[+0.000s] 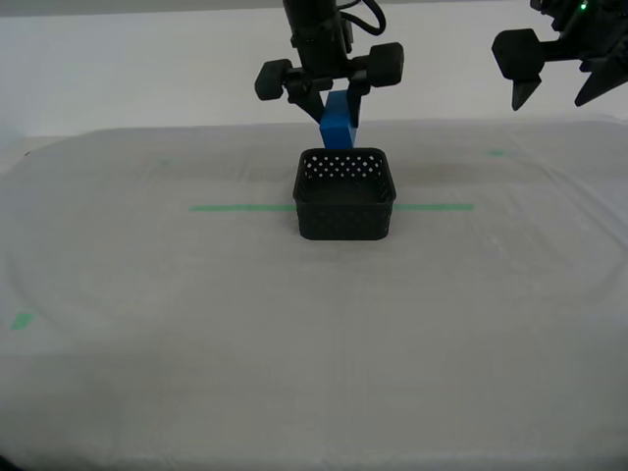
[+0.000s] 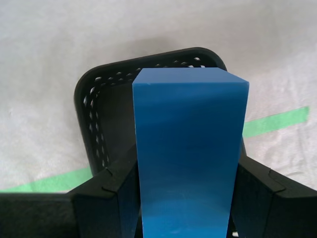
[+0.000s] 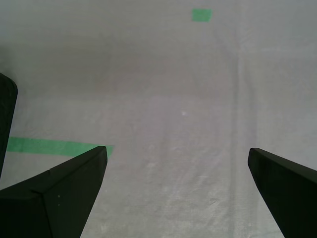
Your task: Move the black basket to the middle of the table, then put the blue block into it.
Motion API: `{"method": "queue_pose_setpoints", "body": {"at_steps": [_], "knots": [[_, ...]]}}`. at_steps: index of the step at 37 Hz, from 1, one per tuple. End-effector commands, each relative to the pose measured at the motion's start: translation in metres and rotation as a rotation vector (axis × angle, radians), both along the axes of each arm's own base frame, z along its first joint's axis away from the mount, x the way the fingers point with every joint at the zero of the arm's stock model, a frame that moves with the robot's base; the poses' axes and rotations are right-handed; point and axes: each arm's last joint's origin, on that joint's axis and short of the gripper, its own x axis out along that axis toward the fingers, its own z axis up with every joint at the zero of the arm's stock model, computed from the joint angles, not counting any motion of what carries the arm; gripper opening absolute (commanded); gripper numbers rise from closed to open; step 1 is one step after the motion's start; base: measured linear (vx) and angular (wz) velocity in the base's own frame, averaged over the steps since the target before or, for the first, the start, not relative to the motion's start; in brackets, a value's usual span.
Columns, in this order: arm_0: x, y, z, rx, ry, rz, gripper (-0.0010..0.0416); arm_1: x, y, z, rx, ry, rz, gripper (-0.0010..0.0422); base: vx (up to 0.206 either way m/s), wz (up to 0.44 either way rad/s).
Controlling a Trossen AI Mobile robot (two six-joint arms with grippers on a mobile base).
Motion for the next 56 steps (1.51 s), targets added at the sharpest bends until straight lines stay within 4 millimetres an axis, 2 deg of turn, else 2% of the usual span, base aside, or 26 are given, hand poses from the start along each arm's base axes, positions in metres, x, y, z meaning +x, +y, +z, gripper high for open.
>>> {"method": "queue_pose_setpoints", "body": {"at_steps": [1, 14, 24, 34, 41, 56], "knots": [[0.0, 0.0, 0.0, 0.0, -0.002, 0.001, 0.0398, 0.009, -0.007, -0.007, 0.025, 0.023, -0.01, -0.0001, 0.0, 0.0], [0.0, 0.0, 0.0, -0.001, -0.002, 0.001, 0.0398, 0.021, -0.019, -0.041, 0.079, 0.104, -0.016, 0.0, 0.0, 0.0], [0.0, 0.0, 0.001, 0.0, -0.003, 0.001, 0.0399, 0.017, -0.017, -0.05, 0.106, 0.139, -0.018, 0.0, 0.0, 0.0], [0.0, 0.0, 0.001, 0.0, -0.003, 0.001, 0.0399, 0.017, -0.017, -0.05, 0.118, 0.127, -0.061, 0.001, 0.0, 0.0], [0.0, 0.0, 0.001, 0.0, -0.003, 0.001, 0.0399, 0.017, -0.017, -0.05, 0.114, 0.125, -0.056, 0.0081, 0.0, 0.0], [0.0, 0.0, 0.001, 0.0, -0.003, 0.001, 0.0398, 0.017, -0.017, -0.05, 0.099, 0.138, -0.005, 0.0285, 0.0, 0.0]]}}
